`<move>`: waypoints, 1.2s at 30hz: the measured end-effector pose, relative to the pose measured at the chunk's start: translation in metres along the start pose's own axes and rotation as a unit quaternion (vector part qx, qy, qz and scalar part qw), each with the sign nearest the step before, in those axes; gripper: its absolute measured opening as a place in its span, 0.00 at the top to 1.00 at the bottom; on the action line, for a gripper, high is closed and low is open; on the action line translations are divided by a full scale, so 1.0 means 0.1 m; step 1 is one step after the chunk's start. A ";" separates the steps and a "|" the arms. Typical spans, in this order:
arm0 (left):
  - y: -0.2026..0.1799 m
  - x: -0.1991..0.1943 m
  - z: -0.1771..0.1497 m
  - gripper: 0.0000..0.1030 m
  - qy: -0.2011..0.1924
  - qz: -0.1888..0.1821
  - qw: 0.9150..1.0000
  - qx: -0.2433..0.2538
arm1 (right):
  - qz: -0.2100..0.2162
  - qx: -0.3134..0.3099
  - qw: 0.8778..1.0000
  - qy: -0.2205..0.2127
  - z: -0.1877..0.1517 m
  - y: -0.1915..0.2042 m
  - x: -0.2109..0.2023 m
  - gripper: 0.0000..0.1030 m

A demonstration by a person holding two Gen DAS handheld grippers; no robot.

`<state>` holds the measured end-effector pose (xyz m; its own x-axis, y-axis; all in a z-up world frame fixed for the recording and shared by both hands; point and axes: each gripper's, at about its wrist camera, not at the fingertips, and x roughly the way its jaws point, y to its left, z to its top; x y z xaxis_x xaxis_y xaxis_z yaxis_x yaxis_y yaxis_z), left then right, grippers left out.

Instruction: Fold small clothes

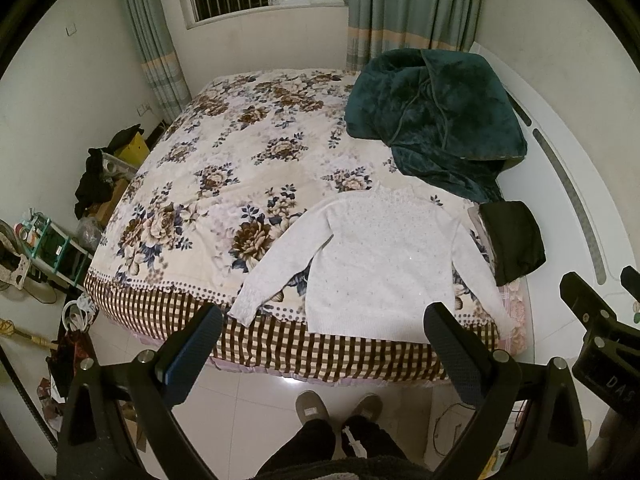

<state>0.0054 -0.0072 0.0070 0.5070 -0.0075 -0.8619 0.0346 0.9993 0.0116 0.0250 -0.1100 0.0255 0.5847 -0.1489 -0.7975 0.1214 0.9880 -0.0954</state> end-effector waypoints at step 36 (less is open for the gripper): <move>0.11 0.05 0.19 0.00 -0.006 -0.006 1.000 -0.007 | -0.006 -0.003 1.000 0.000 0.08 0.16 0.06 0.00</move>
<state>0.0246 0.0028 0.0124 0.5167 -0.0200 -0.8559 0.0296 0.9995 -0.0055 0.0365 -0.0956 0.0243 0.5832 -0.1603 -0.7964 0.1233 0.9865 -0.1083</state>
